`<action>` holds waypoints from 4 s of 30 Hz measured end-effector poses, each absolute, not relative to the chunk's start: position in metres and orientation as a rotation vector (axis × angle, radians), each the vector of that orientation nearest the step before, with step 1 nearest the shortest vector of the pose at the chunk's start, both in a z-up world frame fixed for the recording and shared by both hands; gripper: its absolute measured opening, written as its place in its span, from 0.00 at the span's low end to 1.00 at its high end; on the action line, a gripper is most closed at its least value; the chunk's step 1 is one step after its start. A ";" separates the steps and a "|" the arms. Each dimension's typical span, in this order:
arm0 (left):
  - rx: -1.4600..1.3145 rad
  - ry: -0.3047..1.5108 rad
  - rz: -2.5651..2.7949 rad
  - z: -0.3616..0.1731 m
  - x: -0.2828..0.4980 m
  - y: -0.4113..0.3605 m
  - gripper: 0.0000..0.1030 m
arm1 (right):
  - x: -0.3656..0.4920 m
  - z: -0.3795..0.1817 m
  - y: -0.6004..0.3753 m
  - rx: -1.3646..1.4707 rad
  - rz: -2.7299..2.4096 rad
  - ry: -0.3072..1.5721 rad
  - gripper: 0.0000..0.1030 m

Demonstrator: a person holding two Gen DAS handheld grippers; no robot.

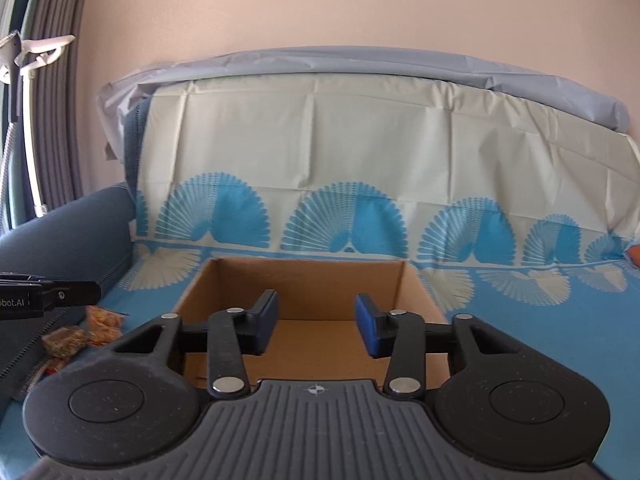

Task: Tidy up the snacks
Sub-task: 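Move both tools back toward the snack pile, then grasp the red square packet with right gripper while left grasps dark cracker bar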

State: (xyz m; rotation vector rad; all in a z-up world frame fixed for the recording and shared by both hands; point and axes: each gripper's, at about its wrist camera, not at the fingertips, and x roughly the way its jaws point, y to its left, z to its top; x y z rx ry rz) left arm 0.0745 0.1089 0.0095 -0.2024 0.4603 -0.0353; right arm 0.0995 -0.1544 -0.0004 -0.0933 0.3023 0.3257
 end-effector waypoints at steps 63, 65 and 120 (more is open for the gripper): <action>-0.214 1.147 0.142 -0.114 0.151 0.192 0.43 | 0.098 -0.148 0.071 -0.565 0.499 0.641 0.40; -0.227 1.147 0.181 -0.112 0.146 0.201 0.43 | 0.098 -0.151 0.072 -0.577 0.492 0.637 0.41; -0.363 1.142 0.178 -0.111 0.113 0.245 0.46 | 0.164 -0.158 0.066 -0.146 0.516 0.761 0.81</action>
